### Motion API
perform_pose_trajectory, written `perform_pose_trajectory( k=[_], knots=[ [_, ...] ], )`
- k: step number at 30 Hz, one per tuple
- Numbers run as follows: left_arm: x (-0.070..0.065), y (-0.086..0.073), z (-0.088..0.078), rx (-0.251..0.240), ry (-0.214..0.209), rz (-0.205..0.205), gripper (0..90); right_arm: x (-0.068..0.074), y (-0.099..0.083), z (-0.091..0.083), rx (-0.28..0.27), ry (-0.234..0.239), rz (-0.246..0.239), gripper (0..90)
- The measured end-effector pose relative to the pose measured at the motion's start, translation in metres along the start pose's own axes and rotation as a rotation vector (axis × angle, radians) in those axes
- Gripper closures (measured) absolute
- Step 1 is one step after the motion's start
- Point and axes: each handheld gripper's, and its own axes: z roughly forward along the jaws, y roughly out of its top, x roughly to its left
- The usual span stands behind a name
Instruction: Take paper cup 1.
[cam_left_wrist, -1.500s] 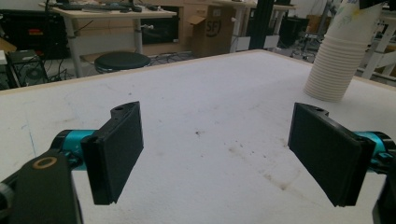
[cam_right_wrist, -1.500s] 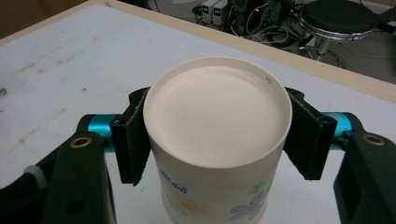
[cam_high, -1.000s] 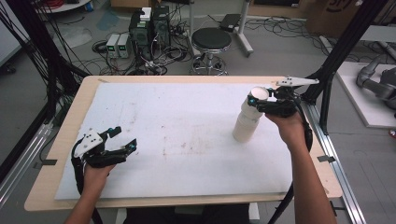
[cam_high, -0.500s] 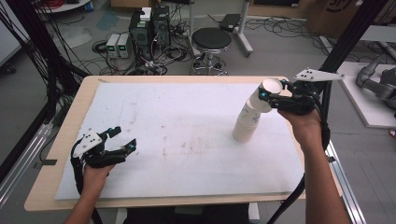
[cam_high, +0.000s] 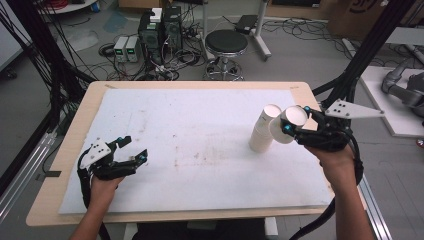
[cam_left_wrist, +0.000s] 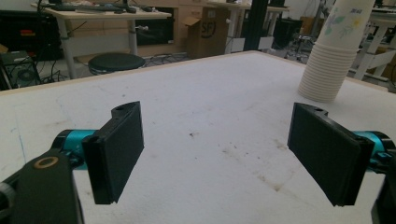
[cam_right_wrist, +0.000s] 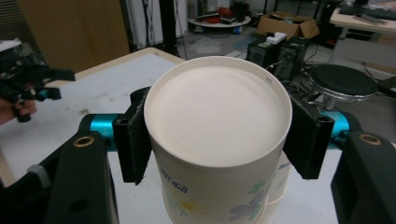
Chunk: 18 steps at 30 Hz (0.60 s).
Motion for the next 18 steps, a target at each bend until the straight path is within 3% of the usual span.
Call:
perform_pose_trajectory(
  k=[5,12,18],
  knots=[
    [-0.001,-0.001,0.001,-0.009,-0.013,-0.010,18.4,0.014,-0.021,0.001,0.021,0.061,-0.027,34.6],
    [-0.005,0.000,0.003,-0.003,-0.038,-0.003,18.4,0.024,-0.051,0.022,0.067,0.115,-0.035,34.6],
    [-0.008,0.001,0.009,-0.002,-0.069,-0.003,17.8,0.027,-0.060,0.039,0.082,0.146,-0.035,34.6]
  ],
)
